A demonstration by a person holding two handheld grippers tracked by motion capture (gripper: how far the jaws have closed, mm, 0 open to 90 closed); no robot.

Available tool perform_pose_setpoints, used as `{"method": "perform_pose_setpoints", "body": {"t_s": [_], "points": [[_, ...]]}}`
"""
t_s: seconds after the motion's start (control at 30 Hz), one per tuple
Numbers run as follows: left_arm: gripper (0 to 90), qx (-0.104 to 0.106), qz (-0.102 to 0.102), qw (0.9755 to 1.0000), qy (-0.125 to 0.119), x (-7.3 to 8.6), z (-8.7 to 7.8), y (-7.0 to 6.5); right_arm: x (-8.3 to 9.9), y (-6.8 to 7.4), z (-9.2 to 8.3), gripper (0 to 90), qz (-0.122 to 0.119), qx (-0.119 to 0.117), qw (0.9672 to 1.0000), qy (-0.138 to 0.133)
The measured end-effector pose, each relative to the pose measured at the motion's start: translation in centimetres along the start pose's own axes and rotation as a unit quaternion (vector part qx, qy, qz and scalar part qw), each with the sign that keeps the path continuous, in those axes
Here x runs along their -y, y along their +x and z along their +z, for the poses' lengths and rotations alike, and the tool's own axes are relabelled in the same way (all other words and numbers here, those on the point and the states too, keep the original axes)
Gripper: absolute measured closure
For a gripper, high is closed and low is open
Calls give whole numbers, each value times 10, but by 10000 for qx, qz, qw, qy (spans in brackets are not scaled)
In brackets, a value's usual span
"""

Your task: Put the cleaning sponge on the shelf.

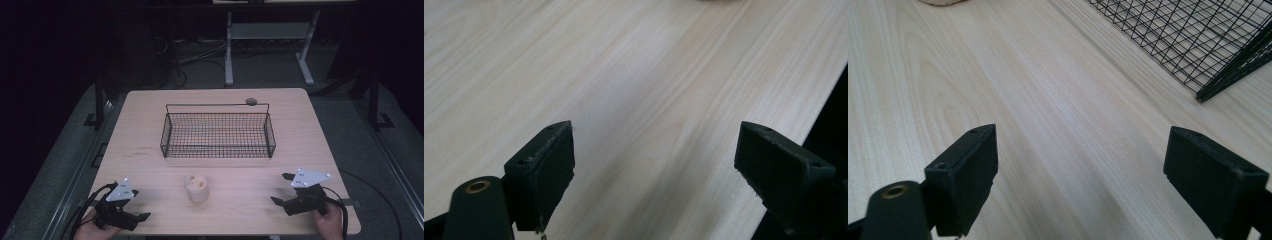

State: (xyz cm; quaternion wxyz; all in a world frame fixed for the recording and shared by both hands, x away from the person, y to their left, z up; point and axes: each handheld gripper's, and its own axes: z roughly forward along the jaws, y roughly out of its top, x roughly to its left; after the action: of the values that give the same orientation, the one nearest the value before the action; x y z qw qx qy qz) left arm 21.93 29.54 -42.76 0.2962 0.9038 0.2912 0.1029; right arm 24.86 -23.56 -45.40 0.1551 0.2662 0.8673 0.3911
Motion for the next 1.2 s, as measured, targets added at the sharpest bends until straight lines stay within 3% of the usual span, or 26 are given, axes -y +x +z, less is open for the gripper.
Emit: {"method": "perform_pose_setpoints", "body": {"t_s": [0.5,0.77,1.2], "points": [[157,157,215,9996,125,-25,-5,0,1,-2,-1,136,41,30,10000,-24],[157,284,416,9986,132,-48,-6,-1,0,-2,0,136,41,23,10000,-51],[157,502,788,9951,324,-87,6,-8,-1,-1,-3,136,-17,-9,10000,-95]]}}
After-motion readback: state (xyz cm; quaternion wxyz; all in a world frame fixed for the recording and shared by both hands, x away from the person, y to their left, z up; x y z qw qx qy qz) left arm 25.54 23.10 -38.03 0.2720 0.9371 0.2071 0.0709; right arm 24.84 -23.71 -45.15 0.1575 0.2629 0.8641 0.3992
